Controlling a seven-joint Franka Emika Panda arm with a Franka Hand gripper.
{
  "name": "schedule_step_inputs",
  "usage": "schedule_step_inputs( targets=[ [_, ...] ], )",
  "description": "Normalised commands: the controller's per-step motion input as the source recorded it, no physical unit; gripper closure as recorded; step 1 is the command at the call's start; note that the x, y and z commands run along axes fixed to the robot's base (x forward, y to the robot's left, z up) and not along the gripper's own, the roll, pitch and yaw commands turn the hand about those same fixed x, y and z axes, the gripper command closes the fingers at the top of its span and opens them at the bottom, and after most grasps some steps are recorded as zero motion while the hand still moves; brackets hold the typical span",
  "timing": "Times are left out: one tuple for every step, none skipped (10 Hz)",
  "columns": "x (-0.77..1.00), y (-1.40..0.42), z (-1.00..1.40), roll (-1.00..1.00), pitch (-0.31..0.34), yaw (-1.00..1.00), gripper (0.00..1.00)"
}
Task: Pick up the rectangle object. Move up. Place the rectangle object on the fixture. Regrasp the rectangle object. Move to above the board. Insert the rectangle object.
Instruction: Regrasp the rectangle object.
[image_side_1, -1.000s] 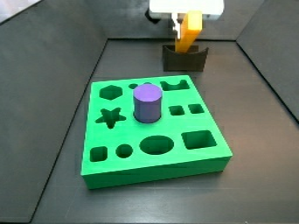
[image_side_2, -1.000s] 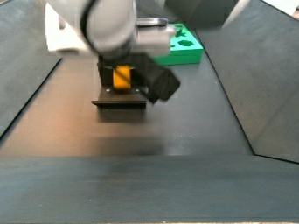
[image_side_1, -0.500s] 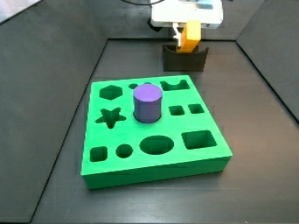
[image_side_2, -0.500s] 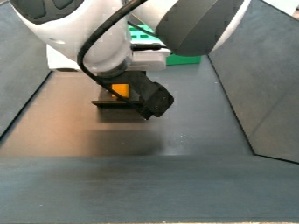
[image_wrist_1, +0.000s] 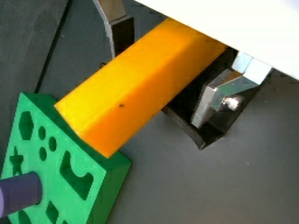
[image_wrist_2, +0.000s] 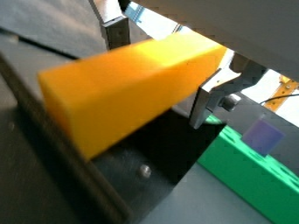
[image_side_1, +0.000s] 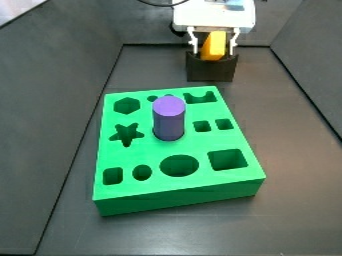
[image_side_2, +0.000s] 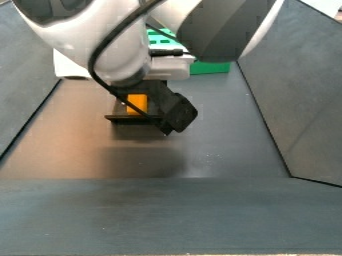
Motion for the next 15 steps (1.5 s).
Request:
schedule_step_inputs(
  targets=[
    [-0.01, 0.0, 1.0, -0.02, -0.007, 0.0, 0.0],
    [-0.02, 0.01, 1.0, -0.01, 0.001, 0.01, 0.0],
    [-0.03, 0.01, 1.0, 0.01, 0.013, 0.02, 0.0],
    [-0.04, 0.01, 1.0, 0.01, 0.022, 0.02, 0.0],
    [-0.04, 0.01, 0.84, 0.02, 0.037, 0.01, 0.0],
    [-0.04, 0.01, 0.71, 0.02, 0.042, 0.01, 0.0],
    [-0.03, 0.01, 0.47, 0.03, 0.053, 0.0, 0.0],
    [-0.03, 0.01, 0.28, 0.03, 0.055, 0.0, 0.0],
    [0.0, -1.0, 0.84, 1.0, 0.071, 0.02, 0.0],
    [0.0, -1.0, 0.82, 1.0, 0.071, 0.02, 0.0],
    [-0.03, -1.0, 0.79, 1.0, 0.061, 0.02, 0.0],
    [-0.05, -1.0, 0.75, 1.0, 0.056, 0.02, 0.0],
    [-0.07, -0.87, 0.53, 1.0, 0.049, 0.02, 0.0],
    [-0.05, -0.62, 0.22, 1.0, 0.045, 0.02, 0.0],
    [-0.03, -0.43, 0.04, 1.0, 0.043, 0.02, 0.0]
  ],
)
